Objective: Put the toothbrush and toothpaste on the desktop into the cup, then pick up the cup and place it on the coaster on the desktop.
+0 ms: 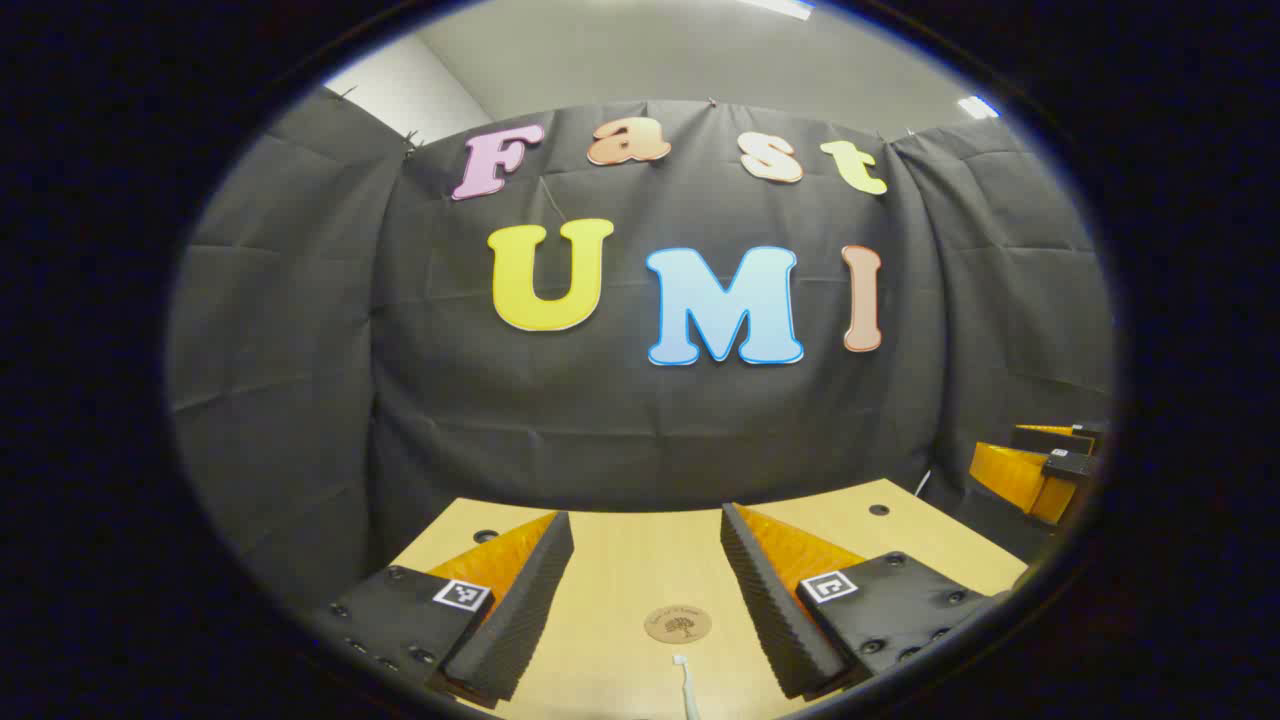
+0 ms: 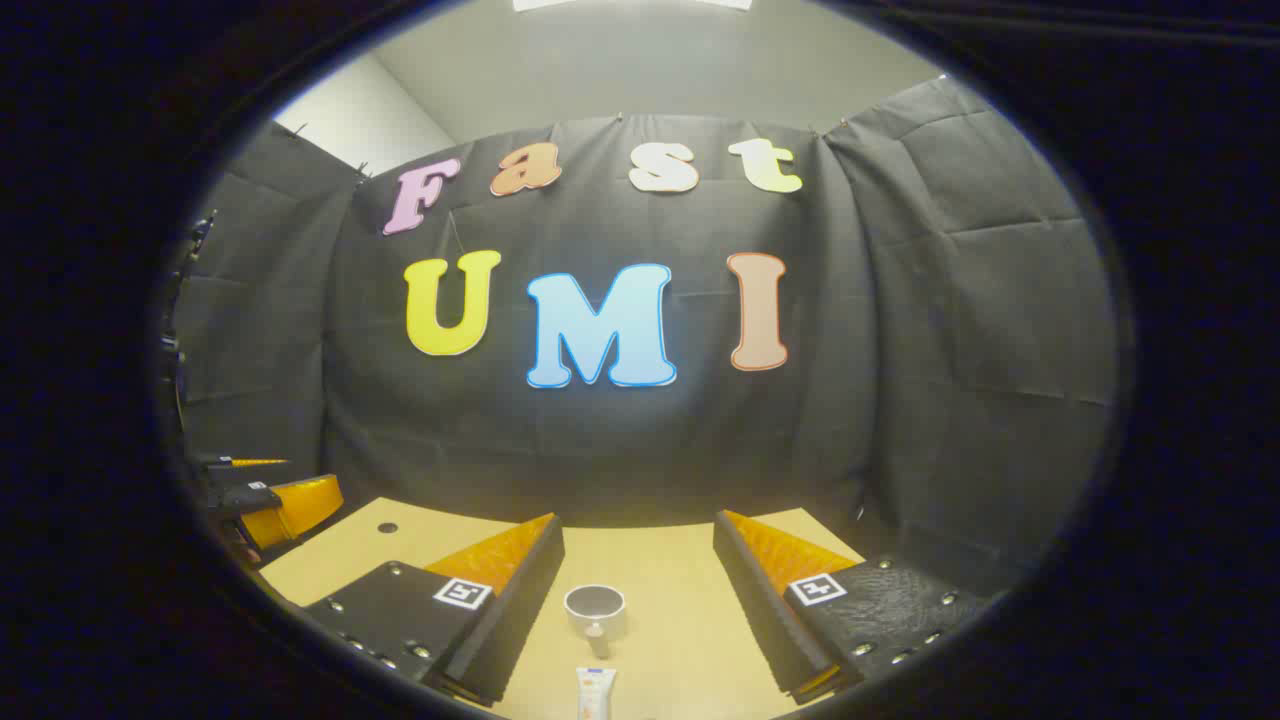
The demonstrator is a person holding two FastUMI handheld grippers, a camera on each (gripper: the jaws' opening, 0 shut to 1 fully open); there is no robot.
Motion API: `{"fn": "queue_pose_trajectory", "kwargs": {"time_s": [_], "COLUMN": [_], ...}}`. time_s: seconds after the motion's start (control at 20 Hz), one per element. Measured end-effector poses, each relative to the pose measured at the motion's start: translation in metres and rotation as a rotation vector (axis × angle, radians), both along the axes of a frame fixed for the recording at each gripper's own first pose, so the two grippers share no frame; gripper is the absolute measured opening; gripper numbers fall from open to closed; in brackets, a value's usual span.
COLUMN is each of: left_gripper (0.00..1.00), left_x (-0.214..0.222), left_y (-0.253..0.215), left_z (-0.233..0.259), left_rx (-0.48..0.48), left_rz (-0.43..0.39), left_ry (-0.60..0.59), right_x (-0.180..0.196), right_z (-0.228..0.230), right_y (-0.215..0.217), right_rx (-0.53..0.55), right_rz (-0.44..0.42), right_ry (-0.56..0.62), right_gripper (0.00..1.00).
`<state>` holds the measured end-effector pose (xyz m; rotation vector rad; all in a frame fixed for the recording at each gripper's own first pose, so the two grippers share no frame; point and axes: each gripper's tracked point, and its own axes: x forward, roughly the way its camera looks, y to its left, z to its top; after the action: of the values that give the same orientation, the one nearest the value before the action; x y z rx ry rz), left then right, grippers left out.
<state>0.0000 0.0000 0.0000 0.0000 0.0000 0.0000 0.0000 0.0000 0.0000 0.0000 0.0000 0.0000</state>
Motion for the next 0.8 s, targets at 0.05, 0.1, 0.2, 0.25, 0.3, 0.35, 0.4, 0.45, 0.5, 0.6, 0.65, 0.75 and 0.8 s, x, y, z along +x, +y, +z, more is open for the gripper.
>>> {"fn": "queue_pose_trajectory", "kwargs": {"time_s": [0.05,0.1,0.2,0.25,0.3,0.35,0.4,0.45,0.5,0.6,0.65,0.75,0.8], "left_gripper": [0.96,0.96,0.96,0.97,0.96,0.97,0.97,0.97,0.97,0.97,0.97,1.00,1.00], "left_x": [0.001,0.002,0.003,0.004,0.005,0.006,0.006,0.007,0.007,0.009,0.011,0.013,0.013], "left_y": [-0.002,-0.004,-0.006,-0.007,-0.008,-0.009,-0.008,-0.007,-0.006,-0.005,-0.004,-0.003,-0.003], "left_z": [-0.001,-0.003,-0.011,-0.014,-0.015,-0.016,-0.018,-0.019,-0.019,-0.021,-0.023,-0.029,-0.033], "left_rx": [-0.001,-0.003,0.000,-0.004,-0.012,-0.017,-0.016,-0.014,-0.014,-0.015,-0.016,-0.019,-0.022], "left_rz": [-0.004,-0.011,-0.016,-0.016,-0.022,-0.024,-0.021,-0.015,-0.013,-0.002,0.001,-0.002,-0.003], "left_ry": [0.003,0.010,0.035,0.045,0.051,0.057,0.061,0.063,0.064,0.070,0.076,0.095,0.107], "right_x": [0.001,0.002,0.007,0.010,0.012,0.013,0.014,0.016,0.019,0.022,0.021,0.025,0.027], "right_z": [-0.001,-0.001,-0.003,-0.007,-0.009,-0.010,-0.009,-0.012,-0.013,-0.017,-0.018,-0.022,-0.026], "right_y": [0.001,0.000,0.000,0.000,0.001,0.004,0.005,0.006,0.007,0.011,0.012,0.014,0.016], "right_rx": [0.003,0.005,0.002,-0.003,-0.008,-0.011,-0.012,-0.011,-0.009,-0.008,-0.008,-0.009,-0.009], "right_rz": [0.003,0.003,0.010,0.016,0.025,0.034,0.044,0.052,0.059,0.072,0.077,0.084,0.089], "right_ry": [0.007,0.011,0.026,0.039,0.051,0.060,0.065,0.070,0.077,0.091,0.095,0.109,0.125], "right_gripper": [0.92,0.92,0.92,0.92,0.92,0.92,0.92,0.92,0.92,0.92,0.92,0.92,0.92]}}
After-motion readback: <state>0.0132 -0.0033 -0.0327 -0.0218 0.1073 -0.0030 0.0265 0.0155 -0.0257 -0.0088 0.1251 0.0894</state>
